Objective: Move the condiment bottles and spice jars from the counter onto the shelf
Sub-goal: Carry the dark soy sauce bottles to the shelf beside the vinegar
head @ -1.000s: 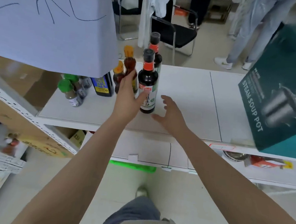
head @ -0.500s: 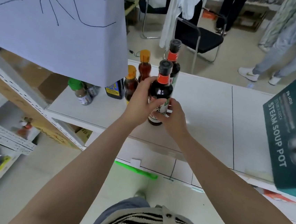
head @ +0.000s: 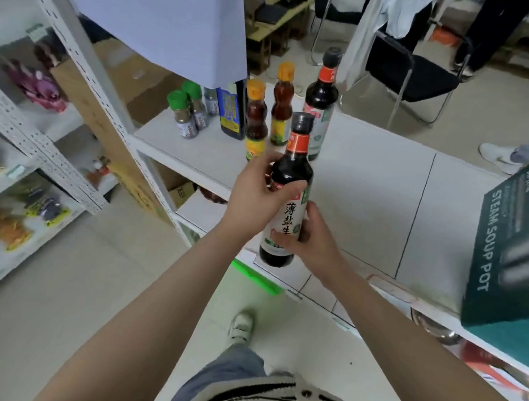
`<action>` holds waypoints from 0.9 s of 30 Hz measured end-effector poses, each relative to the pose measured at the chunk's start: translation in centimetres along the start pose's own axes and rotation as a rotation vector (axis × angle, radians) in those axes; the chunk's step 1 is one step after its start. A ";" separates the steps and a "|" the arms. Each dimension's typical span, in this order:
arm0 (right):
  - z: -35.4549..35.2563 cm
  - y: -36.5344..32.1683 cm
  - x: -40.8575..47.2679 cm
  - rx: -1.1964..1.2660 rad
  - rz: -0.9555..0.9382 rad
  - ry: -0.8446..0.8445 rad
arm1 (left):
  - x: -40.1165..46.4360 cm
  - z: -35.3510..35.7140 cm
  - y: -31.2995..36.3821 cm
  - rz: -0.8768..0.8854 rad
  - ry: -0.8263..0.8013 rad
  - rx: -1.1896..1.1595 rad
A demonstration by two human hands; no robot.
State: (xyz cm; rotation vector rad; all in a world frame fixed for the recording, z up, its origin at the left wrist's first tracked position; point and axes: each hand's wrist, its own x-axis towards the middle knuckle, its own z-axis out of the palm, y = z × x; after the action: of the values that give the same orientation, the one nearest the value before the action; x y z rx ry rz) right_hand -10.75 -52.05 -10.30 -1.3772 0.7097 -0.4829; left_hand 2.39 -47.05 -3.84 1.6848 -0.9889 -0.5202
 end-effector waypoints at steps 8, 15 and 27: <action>7.4 3.5 -4.3 -0.226 0.137 -0.289 | -9.8 -7.1 -3.0 -0.375 0.240 -0.043; 17.5 5.0 -6.1 -0.328 0.164 -0.580 | -17.9 -15.9 -6.2 -0.617 0.567 -0.324; 40.2 7.3 -8.8 -0.491 0.199 -0.954 | -30.7 -34.5 -13.5 -0.758 0.948 -0.568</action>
State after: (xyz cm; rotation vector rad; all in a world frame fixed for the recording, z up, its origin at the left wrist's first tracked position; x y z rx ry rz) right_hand 10.59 -16.31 -14.29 -1.7432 0.1557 0.5399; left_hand 15.78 -1.10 -8.71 1.4547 0.4754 -0.3473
